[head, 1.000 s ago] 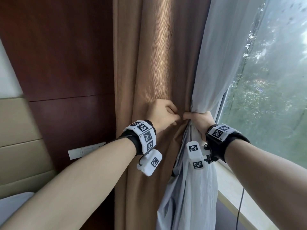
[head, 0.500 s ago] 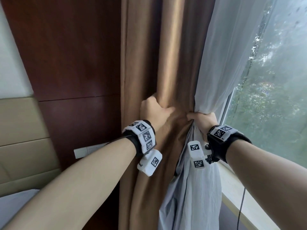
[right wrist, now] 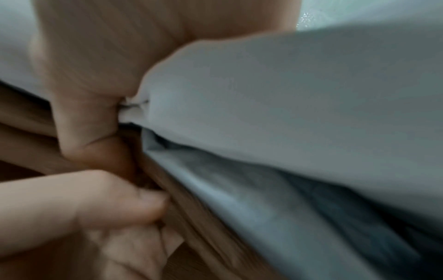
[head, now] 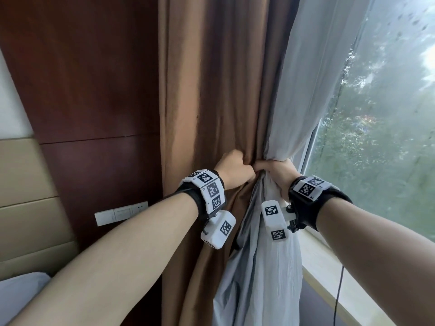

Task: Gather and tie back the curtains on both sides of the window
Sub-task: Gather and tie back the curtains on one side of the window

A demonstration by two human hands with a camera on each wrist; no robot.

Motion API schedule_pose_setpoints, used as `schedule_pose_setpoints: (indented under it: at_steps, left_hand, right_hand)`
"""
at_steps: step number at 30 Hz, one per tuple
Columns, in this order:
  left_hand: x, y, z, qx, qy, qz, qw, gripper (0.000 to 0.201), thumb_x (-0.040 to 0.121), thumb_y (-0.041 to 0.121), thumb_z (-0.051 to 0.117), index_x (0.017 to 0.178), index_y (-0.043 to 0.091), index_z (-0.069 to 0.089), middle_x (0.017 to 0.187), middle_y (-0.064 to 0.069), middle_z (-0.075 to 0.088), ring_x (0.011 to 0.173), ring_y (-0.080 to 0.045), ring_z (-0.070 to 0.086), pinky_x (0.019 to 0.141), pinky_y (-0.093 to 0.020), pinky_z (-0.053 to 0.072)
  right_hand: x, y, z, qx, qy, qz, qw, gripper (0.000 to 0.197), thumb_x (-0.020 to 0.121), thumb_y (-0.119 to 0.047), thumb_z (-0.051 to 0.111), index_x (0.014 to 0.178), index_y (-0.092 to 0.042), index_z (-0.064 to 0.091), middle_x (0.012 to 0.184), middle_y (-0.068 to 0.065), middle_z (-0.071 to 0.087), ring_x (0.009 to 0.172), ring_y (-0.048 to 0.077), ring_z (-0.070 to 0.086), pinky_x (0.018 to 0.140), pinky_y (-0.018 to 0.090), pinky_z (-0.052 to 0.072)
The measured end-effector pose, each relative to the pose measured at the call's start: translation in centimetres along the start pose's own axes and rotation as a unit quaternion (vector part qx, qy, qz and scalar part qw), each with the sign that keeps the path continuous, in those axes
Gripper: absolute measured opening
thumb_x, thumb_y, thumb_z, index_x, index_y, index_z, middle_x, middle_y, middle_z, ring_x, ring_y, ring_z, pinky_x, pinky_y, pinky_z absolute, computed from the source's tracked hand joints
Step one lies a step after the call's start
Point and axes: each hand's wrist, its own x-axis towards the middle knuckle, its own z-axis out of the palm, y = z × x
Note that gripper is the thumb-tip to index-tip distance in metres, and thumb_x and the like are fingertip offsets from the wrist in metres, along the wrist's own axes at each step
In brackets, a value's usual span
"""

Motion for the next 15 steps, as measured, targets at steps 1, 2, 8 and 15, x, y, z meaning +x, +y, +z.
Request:
schedule_pose_setpoints:
  at_steps: [1,2,8,15]
  left_hand:
    - [-0.1,0.1,-0.1,-0.001,-0.02,0.0,1.0,0.034,0.076,0.005,0.077,0.07,0.014,0.044,0.079,0.002,0.047,0.077,-0.021,0.047,0.056,-0.029,0.035]
    - [-0.2,0.1,-0.1,-0.01,-0.038,-0.006,0.999,0.035,0.075,0.005,0.077,0.072,0.015,0.043,0.082,0.002,0.046,0.075,-0.017,0.045,0.057,-0.029,0.035]
    - [-0.9,0.3,-1.3,-0.044,-0.075,-0.036,0.996,0.049,0.051,0.016,0.072,0.097,0.007,0.056,0.113,-0.01,0.06,0.11,-0.028,0.057,0.094,-0.041,0.053]
    - [-0.2,0.2,-2.3,0.128,-0.103,0.044,0.986,0.065,0.089,0.019,0.076,0.142,0.007,0.04,0.118,-0.011,0.056,0.115,-0.031,0.056,0.08,-0.027,0.039]
  right_hand:
    - [0.0,-0.1,-0.1,0.0,-0.014,-0.004,1.0,0.053,0.05,-0.01,0.081,0.101,0.001,0.078,0.095,0.019,0.079,0.094,0.041,0.076,0.094,0.057,0.061]
    - [0.0,-0.1,-0.1,0.0,-0.03,-0.006,1.0,0.044,0.058,-0.005,0.081,0.101,0.003,0.077,0.091,0.018,0.079,0.09,0.039,0.075,0.091,0.053,0.062]
    - [0.5,0.4,0.6,0.019,-0.043,-0.032,0.998,0.034,0.075,0.002,0.083,0.109,0.0,0.078,0.102,0.014,0.081,0.096,0.033,0.078,0.091,0.048,0.063]
    - [1.0,0.8,1.1,0.052,0.048,-0.001,0.997,0.039,0.061,-0.008,0.095,0.096,-0.009,0.079,0.093,0.01,0.081,0.089,0.033,0.078,0.085,0.053,0.064]
